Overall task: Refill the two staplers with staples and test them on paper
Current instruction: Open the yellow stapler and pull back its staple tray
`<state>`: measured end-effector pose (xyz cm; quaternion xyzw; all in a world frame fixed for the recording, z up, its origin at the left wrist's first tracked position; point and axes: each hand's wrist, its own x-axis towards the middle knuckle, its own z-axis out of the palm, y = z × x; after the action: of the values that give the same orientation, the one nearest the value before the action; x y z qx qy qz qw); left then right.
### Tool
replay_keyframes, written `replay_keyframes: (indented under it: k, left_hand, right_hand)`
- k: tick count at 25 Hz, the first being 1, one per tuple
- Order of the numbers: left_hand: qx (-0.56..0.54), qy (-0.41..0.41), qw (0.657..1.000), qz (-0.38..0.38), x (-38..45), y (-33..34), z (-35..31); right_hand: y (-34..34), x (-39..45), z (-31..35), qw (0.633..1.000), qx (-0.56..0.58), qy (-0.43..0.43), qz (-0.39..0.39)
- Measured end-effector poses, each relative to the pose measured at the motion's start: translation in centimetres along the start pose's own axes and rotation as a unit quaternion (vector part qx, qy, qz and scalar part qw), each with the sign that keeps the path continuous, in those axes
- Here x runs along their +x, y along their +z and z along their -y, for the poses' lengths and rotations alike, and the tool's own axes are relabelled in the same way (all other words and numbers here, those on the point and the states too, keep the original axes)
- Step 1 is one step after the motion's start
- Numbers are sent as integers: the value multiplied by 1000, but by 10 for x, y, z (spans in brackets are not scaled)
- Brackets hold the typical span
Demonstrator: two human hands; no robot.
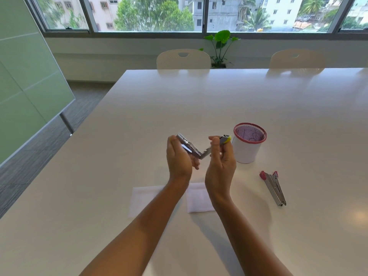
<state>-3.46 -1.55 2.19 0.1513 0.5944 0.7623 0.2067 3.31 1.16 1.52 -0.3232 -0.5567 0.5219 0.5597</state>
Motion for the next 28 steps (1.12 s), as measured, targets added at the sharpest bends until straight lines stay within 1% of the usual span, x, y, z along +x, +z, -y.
replay_keyframes:
  k: [2, 4, 9, 11, 14, 17, 20, 25, 28]
  left_hand:
    - [-52, -46, 997, -26, 7, -5, -1]
    - [-72, -64, 995, -33, 13, -10, -1]
    - [-59, -46, 997, -35, 21, -21, 0]
    - [-66, -52, 995, -47, 26, -26, 1]
    - [-110, -57, 990, -63, 33, -31, -1]
    - [-160, -64, 982, -77, 39, -33, -5]
    - [-208, -74, 973, -62, 41, -36, -5]
    - [-215, -101, 971, -24, 36, -40, -7]
    - [-204, -117, 972, 25, 29, -40, -9]
  right_hand:
    - [0, -3, -2, 1000, 15, 11, 15]
    - [2, -7, -4, 999, 19, 7, 37]
    - [6, -17, -4, 995, 50, 11, 90]
    - [6, -20, -4, 992, 58, -7, 110]
    - [5, -22, -6, 989, 27, -47, 138]
    - [6, -25, -10, 988, 4, -32, 154]
    - [10, -31, -12, 984, 9, -1, 178]
    - [10, -32, -10, 976, -4, 55, 211]
    - [8, -25, -3, 976, -19, 64, 209]
